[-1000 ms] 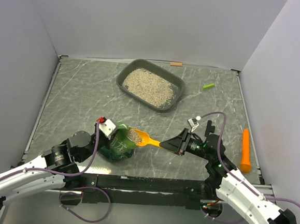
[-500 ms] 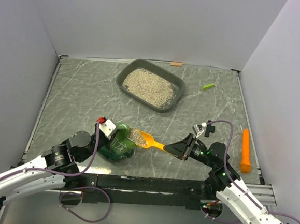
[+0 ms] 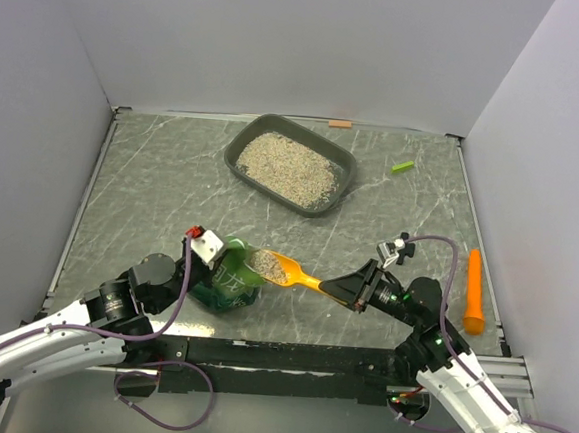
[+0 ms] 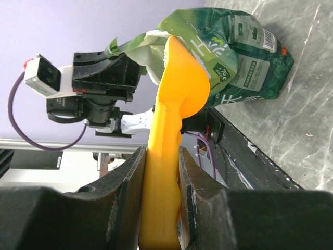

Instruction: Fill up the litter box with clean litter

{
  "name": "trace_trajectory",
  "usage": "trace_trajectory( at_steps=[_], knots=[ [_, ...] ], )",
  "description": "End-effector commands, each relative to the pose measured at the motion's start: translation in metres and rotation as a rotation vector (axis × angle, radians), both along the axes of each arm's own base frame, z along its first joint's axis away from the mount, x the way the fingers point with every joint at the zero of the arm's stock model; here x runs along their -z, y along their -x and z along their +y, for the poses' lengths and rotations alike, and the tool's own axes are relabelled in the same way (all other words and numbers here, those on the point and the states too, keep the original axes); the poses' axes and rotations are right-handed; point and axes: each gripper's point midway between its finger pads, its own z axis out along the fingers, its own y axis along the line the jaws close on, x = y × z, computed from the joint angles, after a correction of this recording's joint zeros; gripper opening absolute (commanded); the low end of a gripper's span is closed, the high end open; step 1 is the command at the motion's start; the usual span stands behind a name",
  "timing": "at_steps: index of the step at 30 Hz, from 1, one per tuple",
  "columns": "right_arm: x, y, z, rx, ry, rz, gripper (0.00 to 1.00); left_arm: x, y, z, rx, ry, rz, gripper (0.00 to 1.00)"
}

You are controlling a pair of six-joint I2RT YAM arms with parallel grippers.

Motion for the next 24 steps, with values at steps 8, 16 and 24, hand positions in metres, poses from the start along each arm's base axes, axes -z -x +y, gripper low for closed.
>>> trace_trajectory(
  at_steps=[8,16,24],
  knots=[
    [-0.052,0.003,-0.007,0.034,-0.071,-0.062,0.00,-0.023,-0.004,0.002,-0.039,0.079,-0.032,0.01],
    [-0.070,0.000,-0.006,0.037,-0.090,-0.064,0.00,-0.029,-0.008,0.014,-0.104,0.092,-0.041,0.01],
    [-0.095,-0.009,-0.003,0.058,-0.134,-0.080,0.00,-0.033,-0.009,0.018,-0.119,0.090,-0.042,0.01]
  ],
)
